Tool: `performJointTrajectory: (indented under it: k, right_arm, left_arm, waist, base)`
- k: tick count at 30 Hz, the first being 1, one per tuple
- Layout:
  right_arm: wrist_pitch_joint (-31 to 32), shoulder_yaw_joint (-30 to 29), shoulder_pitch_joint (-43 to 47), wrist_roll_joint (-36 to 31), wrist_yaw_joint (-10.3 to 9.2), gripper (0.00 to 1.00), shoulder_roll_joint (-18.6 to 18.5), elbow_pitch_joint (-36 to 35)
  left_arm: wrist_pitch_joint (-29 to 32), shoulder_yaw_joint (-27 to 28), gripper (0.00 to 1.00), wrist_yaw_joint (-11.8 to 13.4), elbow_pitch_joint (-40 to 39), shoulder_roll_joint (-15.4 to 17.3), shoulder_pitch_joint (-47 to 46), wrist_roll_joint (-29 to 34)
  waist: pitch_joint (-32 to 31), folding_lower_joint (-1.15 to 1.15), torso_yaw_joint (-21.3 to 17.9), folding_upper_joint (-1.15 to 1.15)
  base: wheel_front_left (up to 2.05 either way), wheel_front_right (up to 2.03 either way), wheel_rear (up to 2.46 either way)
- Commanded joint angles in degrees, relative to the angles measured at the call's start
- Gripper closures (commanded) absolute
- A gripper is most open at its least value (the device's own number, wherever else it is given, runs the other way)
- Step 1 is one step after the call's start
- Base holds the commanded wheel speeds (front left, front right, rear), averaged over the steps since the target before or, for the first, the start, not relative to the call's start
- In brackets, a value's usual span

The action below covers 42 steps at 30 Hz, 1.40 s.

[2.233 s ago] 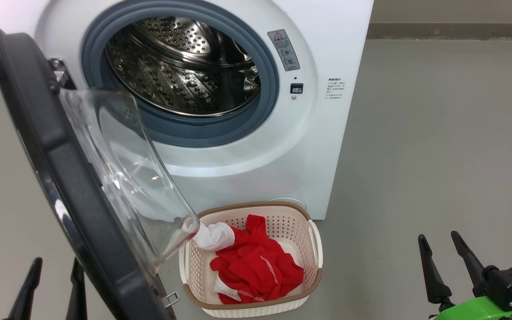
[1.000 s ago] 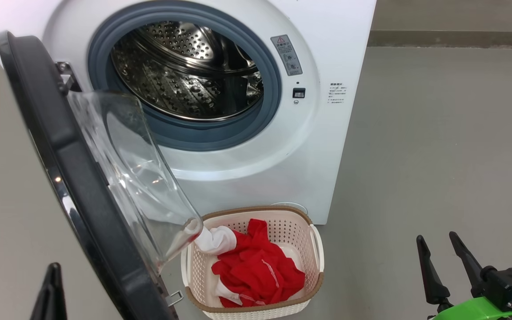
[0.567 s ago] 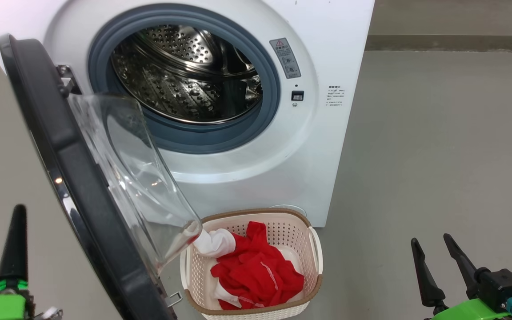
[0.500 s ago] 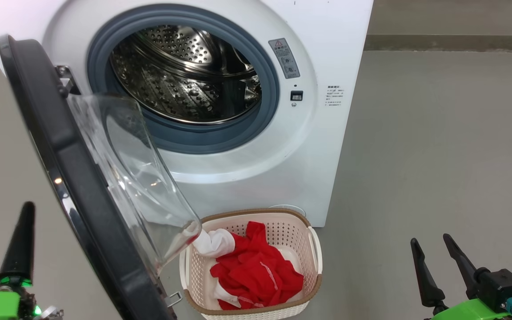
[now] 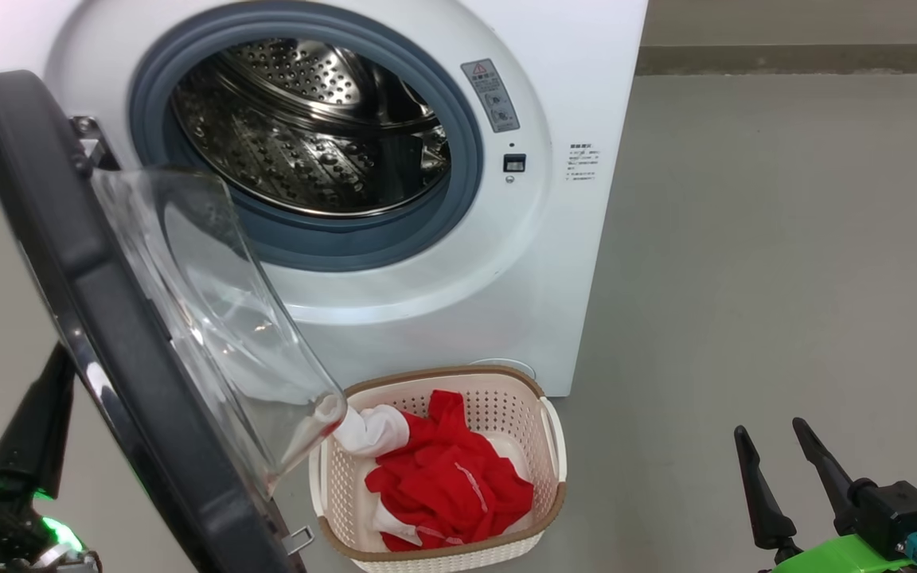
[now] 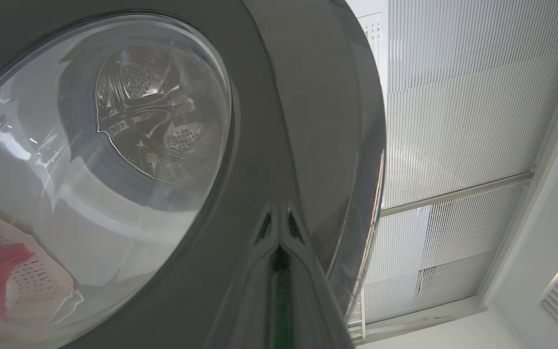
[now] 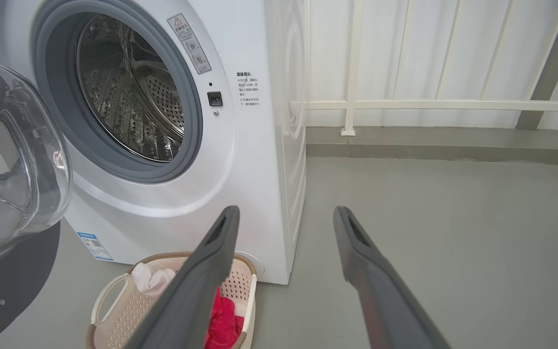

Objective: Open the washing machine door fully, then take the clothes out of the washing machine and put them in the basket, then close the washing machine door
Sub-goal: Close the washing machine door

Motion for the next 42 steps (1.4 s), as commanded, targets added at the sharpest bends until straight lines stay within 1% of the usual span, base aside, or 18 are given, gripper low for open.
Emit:
performJointTrajectory:
  k: [1,8,25,33,42]
  right_arm:
    - [-0.37,1.51,-1.73,-0.79,0.19,0.00,-1.00,-1.54]
    - [-0.37,1.53,-2.41,-0.64,0.19,0.00,-1.22,-1.59]
    - [-0.37,1.14,-3.73,-0.38,0.19,0.00,-1.17,-1.31]
    - [-0.37,1.15,-4.69,-0.19,0.19,0.00,-1.20,-1.41]
    - [-0.37,1.44,-5.97,0.22,0.19,0.00,-1.16,-1.44]
  left_arm:
    - [0.28,1.62,1.00,0.24,-1.82,1.13,-2.71,-0.59]
    - [-0.19,0.33,1.00,-0.02,-1.88,0.84,-3.59,-1.93]
    - [-2.59,-1.79,1.00,-1.38,-1.42,0.55,-6.57,-3.77]
    - [-3.02,-2.33,1.00,-1.34,-0.37,0.57,-9.71,-3.89]
    - [-4.37,-2.10,1.00,-2.31,2.47,0.63,-13.49,-3.74]
  waist:
    - [0.24,0.00,-0.40,0.00]
    - [1.33,0.00,-2.54,0.00]
    - [3.75,0.00,-9.98,0.00]
    - [5.50,0.00,-12.14,0.00]
    - [7.22,0.00,-14.02,0.00]
  base:
    - [0.00,0.00,0.00]
    - [0.00,0.00,0.00]
    - [0.00,0.00,0.00]
    - [0.00,0.00,0.00]
    - [0.00,0.00,0.00]
